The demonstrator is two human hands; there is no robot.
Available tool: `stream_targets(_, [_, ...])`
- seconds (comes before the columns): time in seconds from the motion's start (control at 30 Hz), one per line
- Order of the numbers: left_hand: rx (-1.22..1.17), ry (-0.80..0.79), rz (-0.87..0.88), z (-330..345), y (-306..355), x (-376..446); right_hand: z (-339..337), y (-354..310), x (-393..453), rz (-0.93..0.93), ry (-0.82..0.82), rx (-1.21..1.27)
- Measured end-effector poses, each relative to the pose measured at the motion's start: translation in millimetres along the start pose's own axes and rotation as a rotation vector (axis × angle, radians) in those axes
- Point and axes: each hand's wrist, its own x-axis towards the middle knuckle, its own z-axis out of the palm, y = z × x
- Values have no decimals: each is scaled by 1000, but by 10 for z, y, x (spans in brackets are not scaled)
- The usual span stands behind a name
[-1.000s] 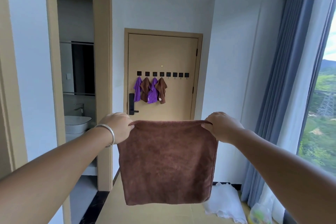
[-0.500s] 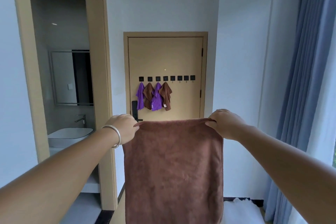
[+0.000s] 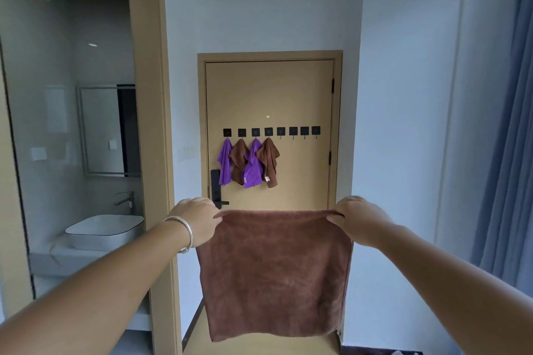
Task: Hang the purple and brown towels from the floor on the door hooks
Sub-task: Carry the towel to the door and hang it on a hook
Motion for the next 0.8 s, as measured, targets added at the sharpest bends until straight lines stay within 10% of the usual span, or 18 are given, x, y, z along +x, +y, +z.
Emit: stream_targets(0.8, [-109, 84, 48, 1471, -867, 3180, 1194, 310, 3018, 90, 29, -40])
